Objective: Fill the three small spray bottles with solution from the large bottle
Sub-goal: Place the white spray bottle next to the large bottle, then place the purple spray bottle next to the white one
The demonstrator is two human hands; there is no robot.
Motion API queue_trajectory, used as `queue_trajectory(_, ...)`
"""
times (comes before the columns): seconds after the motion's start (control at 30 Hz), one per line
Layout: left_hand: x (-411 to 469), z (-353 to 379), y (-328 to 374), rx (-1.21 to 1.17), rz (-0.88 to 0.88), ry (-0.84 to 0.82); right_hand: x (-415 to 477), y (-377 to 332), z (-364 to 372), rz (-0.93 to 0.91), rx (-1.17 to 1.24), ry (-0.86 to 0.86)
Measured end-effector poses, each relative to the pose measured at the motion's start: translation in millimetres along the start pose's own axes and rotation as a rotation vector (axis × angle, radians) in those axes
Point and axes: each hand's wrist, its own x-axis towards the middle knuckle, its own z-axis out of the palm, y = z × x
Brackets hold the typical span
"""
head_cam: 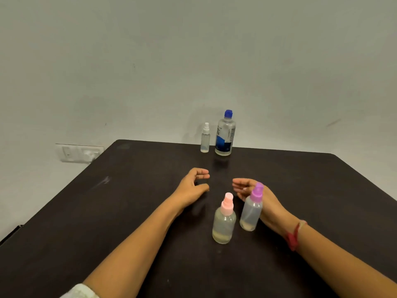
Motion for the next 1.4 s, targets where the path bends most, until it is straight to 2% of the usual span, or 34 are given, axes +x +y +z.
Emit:
queue_trajectory(0.17,-20,7,-5,0.071,0.070,0.081,-53,-4,-1,0.002,0.172,0.091)
queue_trajectory(0.4,-25,7,-2,-0.076,0.121,0.199,-81,-4,-1,-0.071,0.073,0.018)
queue_trajectory(0.8,-18,9,-2,0.021,0.140,0.076,-72,-8,3,0.012,-0.092,-0.044)
queue_trajectory(1.4,-11,11,-5,0.103,0.217,0.101,8,-5,44,-0.084,0.033,-0.024)
